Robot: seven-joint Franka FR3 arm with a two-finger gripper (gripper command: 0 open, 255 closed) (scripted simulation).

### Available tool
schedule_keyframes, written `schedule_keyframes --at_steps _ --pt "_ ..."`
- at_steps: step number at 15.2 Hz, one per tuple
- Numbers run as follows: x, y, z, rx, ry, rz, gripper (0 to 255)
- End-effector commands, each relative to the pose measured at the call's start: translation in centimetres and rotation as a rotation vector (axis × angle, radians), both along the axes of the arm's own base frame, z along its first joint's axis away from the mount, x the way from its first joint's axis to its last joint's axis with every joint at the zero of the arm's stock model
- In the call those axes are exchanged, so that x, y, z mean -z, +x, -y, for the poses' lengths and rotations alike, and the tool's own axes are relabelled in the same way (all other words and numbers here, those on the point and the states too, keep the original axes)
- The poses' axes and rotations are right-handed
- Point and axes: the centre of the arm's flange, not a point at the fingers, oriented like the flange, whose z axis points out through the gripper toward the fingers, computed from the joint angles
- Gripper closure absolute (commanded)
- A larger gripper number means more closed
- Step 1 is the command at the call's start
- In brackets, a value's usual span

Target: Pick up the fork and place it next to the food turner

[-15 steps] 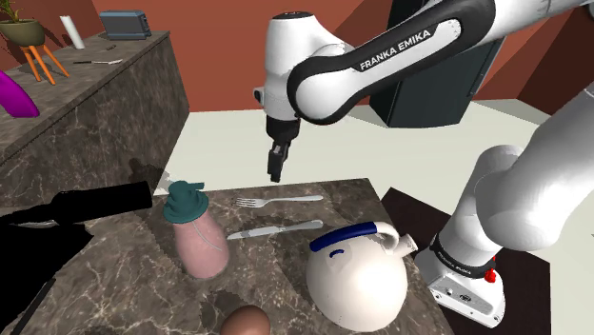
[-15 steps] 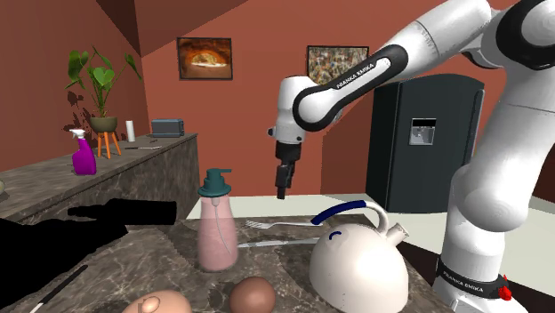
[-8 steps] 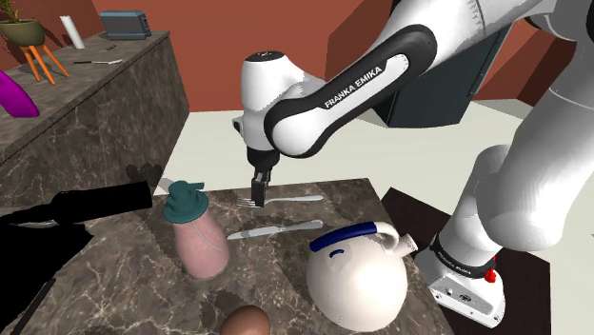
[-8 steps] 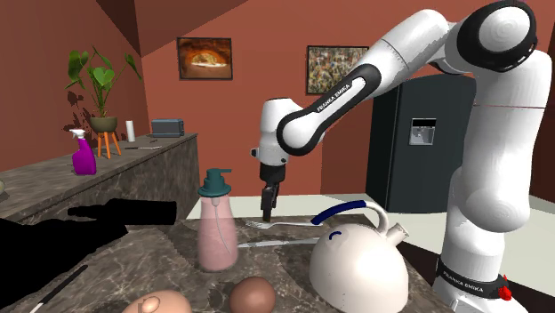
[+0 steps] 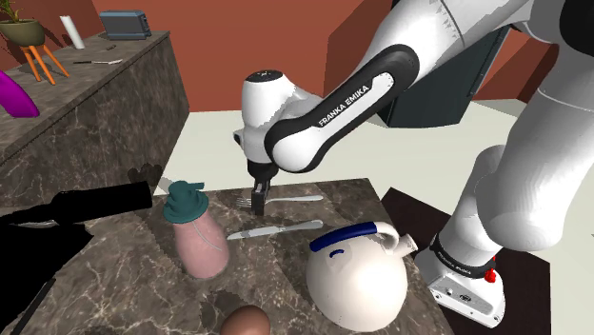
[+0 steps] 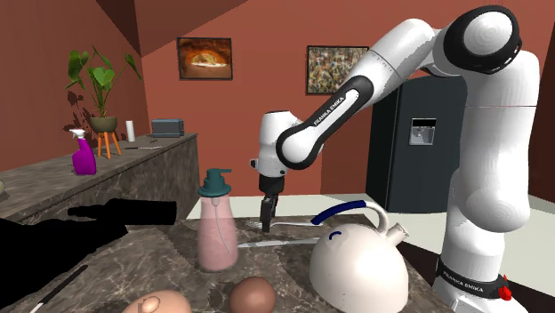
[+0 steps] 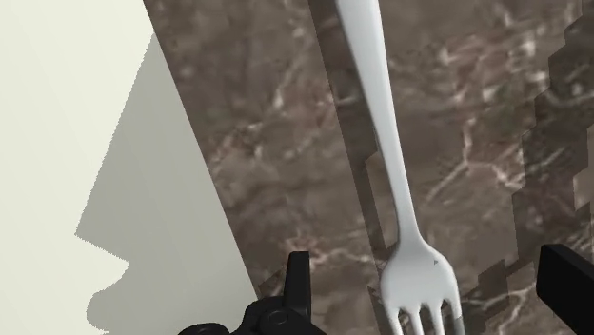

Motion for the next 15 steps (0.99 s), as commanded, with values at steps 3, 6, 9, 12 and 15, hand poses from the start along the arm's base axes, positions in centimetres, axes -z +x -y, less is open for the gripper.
schedule_keyframes --at_steps 3,6,9,12,15 --pt "0.13 0.04 0.01 0.000 0.000 0.000 0" --pt "0.13 0.04 0.01 0.000 0.000 0.000 255" --pt "0.11 0.00 -0.03 0.000 0.000 0.000 255" --pt "-0.16 0.10 0.12 0.000 0.000 0.000 255" --pt "0.13 0.04 0.01 0.000 0.000 0.000 255"
